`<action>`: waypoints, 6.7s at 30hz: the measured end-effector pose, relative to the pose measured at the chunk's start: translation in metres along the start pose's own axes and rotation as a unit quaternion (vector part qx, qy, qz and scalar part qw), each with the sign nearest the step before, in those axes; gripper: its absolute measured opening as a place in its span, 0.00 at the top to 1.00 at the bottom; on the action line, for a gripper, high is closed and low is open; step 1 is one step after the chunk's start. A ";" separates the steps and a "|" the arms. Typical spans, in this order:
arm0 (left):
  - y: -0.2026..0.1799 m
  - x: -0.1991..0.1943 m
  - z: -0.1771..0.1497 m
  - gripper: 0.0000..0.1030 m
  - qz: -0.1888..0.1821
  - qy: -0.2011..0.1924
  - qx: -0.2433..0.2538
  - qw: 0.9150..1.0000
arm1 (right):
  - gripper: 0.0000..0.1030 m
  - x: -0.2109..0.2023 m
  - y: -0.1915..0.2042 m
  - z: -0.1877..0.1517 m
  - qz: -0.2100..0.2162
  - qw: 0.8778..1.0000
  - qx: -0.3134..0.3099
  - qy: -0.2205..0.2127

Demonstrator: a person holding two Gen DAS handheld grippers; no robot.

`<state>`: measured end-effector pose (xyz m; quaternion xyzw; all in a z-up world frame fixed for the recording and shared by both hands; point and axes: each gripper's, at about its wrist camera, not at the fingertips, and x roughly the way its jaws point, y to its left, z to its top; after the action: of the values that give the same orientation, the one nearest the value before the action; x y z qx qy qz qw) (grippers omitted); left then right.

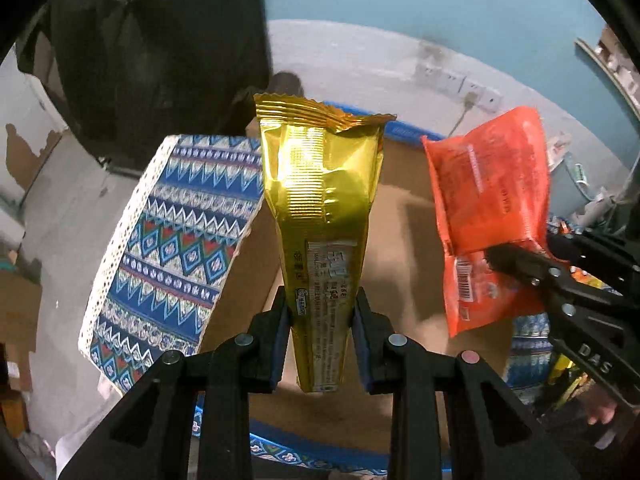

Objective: Organize snacks
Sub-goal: 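Lift the gold bar and red-orange bag and carry both over the box, then open the left tool dropping the gold bar while the right tool drops the red bag, then move both tools back to the snack pile and lower onto the snacks, then grasp a long gold bar with the left tool while the right tool grasps the white-silver bag, then carry the gold bar and white-silver bag up and over the box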

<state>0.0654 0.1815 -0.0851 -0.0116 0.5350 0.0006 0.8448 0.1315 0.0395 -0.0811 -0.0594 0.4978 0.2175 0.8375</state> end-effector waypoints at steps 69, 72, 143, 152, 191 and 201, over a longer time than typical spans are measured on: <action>-0.258 -0.025 -0.069 0.26 -0.050 0.033 0.237 0.970 | 0.25 -0.152 -0.202 -0.177 -0.151 0.974 0.168 0.012; -0.275 -0.022 -0.071 0.25 -0.055 0.036 0.249 0.966 | 0.25 -0.155 -0.218 -0.189 -0.163 0.969 0.185 0.019; -0.404 0.074 -0.092 0.64 -0.122 0.085 0.283 0.948 | 0.25 -0.083 -0.317 -0.241 -0.131 0.949 0.272 0.090; -0.372 0.035 -0.075 0.72 -0.150 0.048 0.261 0.952 | 0.25 -0.058 -0.314 -0.230 -0.144 0.949 0.262 0.104; -0.253 -0.046 -0.023 0.72 -0.130 -0.098 0.168 0.972 | 0.70 -0.116 -0.258 -0.156 -0.167 0.967 0.193 -0.012; -0.209 -0.055 -0.015 0.72 -0.113 -0.120 0.128 0.978 | 0.70 -0.117 -0.216 -0.123 -0.149 0.976 0.158 -0.029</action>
<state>0.0308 -0.0268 -0.0383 0.0368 0.4208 -0.1621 0.8918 0.0755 -0.2287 -0.0672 0.0066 0.4873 0.0100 0.8732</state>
